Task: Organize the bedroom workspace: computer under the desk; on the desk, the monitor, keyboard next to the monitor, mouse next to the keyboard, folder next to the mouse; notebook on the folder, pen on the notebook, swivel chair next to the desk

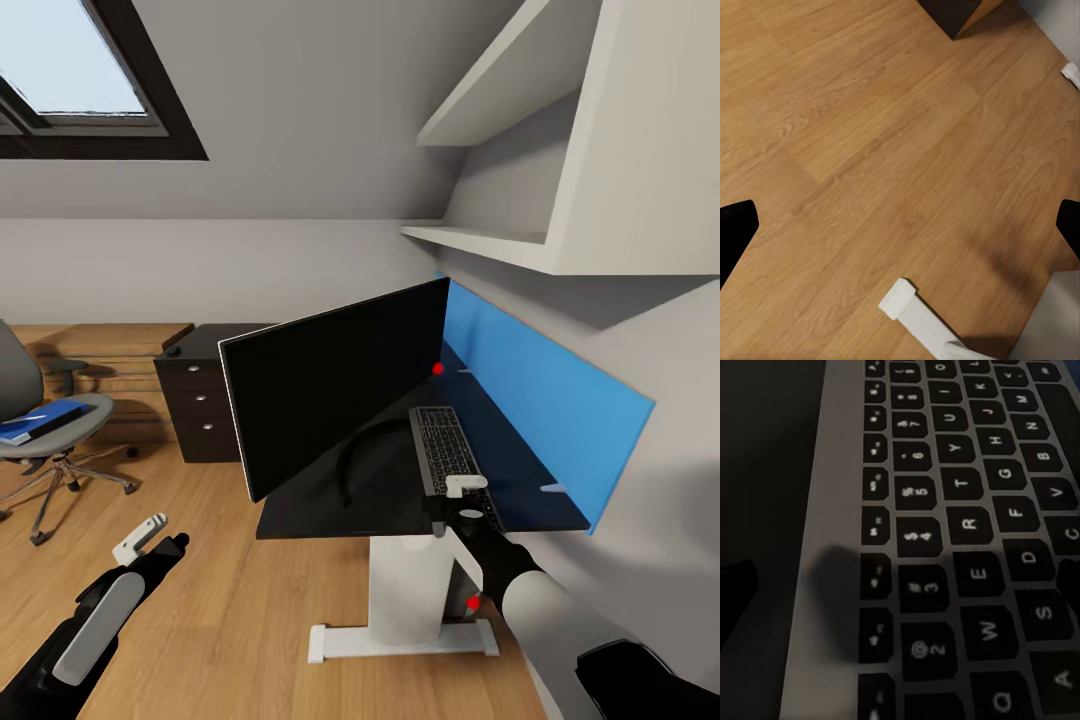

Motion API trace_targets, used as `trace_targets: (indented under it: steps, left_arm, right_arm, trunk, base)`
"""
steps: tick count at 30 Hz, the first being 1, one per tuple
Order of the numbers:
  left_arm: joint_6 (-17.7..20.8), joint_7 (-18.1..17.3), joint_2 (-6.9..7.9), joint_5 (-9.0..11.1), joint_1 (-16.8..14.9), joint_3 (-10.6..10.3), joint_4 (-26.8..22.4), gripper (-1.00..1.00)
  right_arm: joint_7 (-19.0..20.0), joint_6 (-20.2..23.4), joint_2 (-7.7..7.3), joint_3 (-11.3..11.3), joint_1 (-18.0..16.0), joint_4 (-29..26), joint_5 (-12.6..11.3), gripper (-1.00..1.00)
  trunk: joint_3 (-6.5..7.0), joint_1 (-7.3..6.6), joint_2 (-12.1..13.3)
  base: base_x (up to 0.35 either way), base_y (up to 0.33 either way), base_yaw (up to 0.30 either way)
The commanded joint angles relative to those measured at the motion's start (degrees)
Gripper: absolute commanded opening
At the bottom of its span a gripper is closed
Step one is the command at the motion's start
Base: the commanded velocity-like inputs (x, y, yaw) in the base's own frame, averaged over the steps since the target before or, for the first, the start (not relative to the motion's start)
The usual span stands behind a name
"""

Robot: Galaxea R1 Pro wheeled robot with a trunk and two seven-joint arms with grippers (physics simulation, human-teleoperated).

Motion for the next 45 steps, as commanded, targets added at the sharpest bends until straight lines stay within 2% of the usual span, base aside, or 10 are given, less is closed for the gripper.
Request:
trace_targets:
  steps: [1,13,45]
  left_arm:
    - [0.1,0.4,0.04,0.3,0.0,-0.1,-0.1,1.00]
    - [0.1,0.3,0.04,0.3,0.0,-0.1,0.0,1.00]
    - [0.0,0.3,-0.02,0.4,0.0,-0.2,0.1,1.00]
  right_arm:
    - [-0.5,0.3,-0.05,0.5,0.0,-0.1,-0.5,1.00]
    - [-0.4,0.3,-0.05,0.5,0.0,-0.1,-0.5,1.00]
    - [-0.1,0.3,-0.13,0.5,0.0,-0.1,-0.5,1.00]
  trunk:
    - [-0.06,0.00,0.0]
    - [-0.06,0.00,0.0]
    - [-0.06,0.00,0.0]
  base:
    - [0.000,0.000,0.000]
    - [0.009,0.000,0.000]
    - [0.148,0.000,0.000]
